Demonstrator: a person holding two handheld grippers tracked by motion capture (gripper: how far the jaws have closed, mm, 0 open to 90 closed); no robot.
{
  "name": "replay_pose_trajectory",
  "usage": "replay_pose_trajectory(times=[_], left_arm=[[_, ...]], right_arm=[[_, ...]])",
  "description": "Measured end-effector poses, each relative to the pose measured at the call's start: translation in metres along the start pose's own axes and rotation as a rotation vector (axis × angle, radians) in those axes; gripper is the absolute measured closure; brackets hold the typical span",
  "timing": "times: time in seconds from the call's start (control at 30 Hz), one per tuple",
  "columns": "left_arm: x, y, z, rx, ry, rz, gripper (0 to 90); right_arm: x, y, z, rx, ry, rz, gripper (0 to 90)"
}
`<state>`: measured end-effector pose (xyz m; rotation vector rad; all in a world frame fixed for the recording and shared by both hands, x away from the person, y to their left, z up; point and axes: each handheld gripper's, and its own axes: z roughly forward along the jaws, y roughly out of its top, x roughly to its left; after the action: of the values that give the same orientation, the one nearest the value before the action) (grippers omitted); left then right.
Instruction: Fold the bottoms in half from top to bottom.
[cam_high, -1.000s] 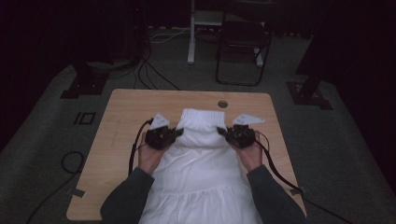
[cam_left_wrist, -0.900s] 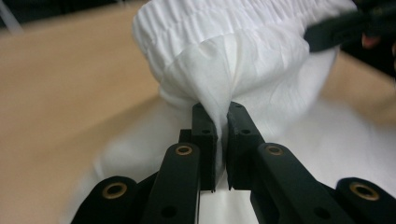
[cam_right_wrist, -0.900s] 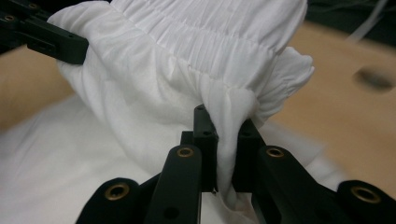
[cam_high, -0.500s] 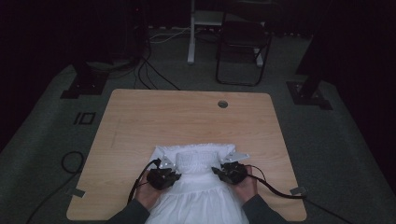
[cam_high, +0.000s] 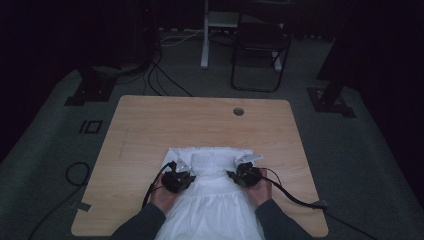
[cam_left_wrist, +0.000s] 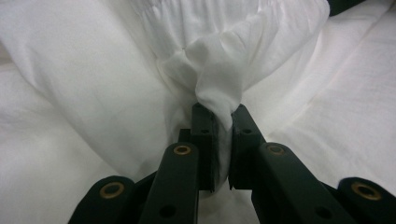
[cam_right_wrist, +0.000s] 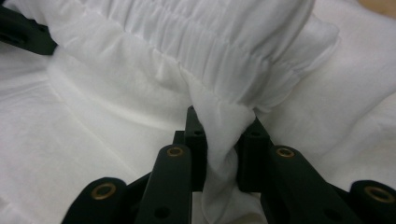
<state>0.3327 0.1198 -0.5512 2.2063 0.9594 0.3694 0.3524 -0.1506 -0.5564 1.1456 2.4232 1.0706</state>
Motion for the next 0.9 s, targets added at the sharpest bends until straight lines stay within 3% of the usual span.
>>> replay_pose_trajectory(times=[0.03,0.07,0.1,0.13,0.17,0.23,0.33,0.43,0.57,0.63,0.67,0.7,0.8,0.87,0.9], left_arm=[[0.0,0.0,0.0,0.0,0.0,0.0,83.4],[0.0,0.008,0.007,0.006,0.002,-0.011,83.4],[0.0,0.008,0.007,0.006,0.002,-0.011,83.4],[-0.001,0.015,0.012,0.014,0.013,0.012,83.4],[-0.001,0.015,0.012,0.014,0.013,0.012,83.4],[0.012,0.025,0.021,0.012,0.015,0.014,83.4],[0.03,0.037,0.029,0.017,0.047,0.012,83.4],[0.051,0.054,0.041,0.037,0.063,0.015,83.2],[0.058,0.067,0.051,0.048,0.085,0.019,82.9],[0.061,0.083,0.063,0.058,0.124,-0.003,82.9],[0.061,0.083,0.063,0.058,0.124,-0.003,82.9],[0.063,0.09,0.068,0.068,0.139,-0.02,83.2],[0.065,0.093,0.066,0.061,0.125,-0.062,84.4],[0.065,0.094,0.061,0.046,0.114,-0.069,84.6],[0.066,0.095,0.046,-0.005,0.083,-0.102,84.7]], right_arm=[[0.0,0.0,0.0,0.0,0.0,0.0,78.1],[-0.009,0.009,0.006,0.005,-0.042,-0.03,78.9],[-0.009,0.009,0.006,0.005,-0.042,-0.03,78.9],[-0.022,0.019,0.013,0.011,-0.048,-0.009,79.3],[-0.022,0.019,0.013,0.011,-0.048,-0.009,79.3],[-0.033,0.03,0.02,0.018,-0.065,0.0,79.4],[-0.034,0.037,0.025,0.031,-0.073,0.014,79.6],[-0.034,0.041,0.029,0.027,-0.086,-0.003,79.6],[-0.046,0.051,0.037,0.016,-0.124,0.022,79.7],[-0.054,0.059,0.044,0.007,-0.166,0.03,79.2],[-0.054,0.059,0.044,0.007,-0.166,0.03,79.2],[-0.064,0.07,0.052,0.005,-0.218,0.057,79.0],[-0.071,0.074,0.053,-0.001,-0.191,0.089,80.6],[-0.072,0.074,0.043,-0.033,-0.167,0.105,81.0],[-0.07,0.075,0.035,-0.062,-0.154,0.091,81.3]])
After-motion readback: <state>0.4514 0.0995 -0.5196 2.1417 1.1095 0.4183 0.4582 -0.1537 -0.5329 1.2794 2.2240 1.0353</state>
